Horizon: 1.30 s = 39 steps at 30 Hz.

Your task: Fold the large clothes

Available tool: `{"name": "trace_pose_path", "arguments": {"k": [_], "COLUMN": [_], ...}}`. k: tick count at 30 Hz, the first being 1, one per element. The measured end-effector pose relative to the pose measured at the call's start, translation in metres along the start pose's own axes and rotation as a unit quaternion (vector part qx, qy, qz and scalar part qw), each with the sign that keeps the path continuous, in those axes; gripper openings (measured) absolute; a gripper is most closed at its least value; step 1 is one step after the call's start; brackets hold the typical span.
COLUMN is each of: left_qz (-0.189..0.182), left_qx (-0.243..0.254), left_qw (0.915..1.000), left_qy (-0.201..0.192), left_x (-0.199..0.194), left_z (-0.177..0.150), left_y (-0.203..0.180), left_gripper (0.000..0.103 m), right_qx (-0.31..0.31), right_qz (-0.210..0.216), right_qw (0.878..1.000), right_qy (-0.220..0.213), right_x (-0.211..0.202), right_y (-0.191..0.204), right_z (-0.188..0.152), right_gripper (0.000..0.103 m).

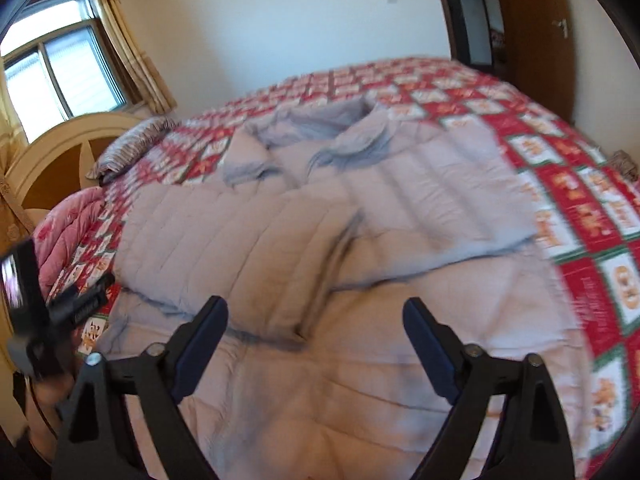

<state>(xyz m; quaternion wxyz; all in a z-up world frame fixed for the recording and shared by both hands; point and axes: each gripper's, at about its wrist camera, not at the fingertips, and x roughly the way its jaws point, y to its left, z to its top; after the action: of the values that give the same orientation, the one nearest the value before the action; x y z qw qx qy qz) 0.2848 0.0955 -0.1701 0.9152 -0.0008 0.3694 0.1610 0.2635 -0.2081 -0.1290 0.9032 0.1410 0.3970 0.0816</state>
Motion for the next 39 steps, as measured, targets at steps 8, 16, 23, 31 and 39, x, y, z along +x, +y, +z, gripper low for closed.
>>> {"name": "trace_pose_path", "arguments": {"k": [8,16,23,31,39], "left_qz": [-0.016,-0.018,-0.052,-0.100,-0.092], "left_qx": [-0.017,-0.015,-0.014,0.012,0.023], "left_qw": [0.9995,0.9994,0.9959,0.9949,0.9955], "left_qy": [0.021,0.025,0.072,0.000,-0.004], "left_x": [0.016,0.015,0.018,-0.045,0.010], "left_z": [-0.009,-0.011,-0.002,0.077,0.100], "left_y": [0.005,0.003,0.007,-0.009,-0.080], "left_gripper": [0.087,0.087,0.087,0.087,0.087], "right_qx": [0.029,0.025,0.020,0.059,0.024], "right_qz": [0.015,-0.043,-0.055,-0.117,-0.071], "right_qw": [0.999,0.999,0.998,0.990,0.996], "right_qy": [0.038,0.003,0.008,-0.048,-0.053], "right_x": [0.034,0.013,0.018,-0.020,0.010], "right_y": [0.006,-0.019,-0.030,-0.047,-0.006], "right_z": [-0.010,-0.006,-0.006,0.008,0.043], "right_gripper": [0.014,0.012,0.014,0.040,0.034]}}
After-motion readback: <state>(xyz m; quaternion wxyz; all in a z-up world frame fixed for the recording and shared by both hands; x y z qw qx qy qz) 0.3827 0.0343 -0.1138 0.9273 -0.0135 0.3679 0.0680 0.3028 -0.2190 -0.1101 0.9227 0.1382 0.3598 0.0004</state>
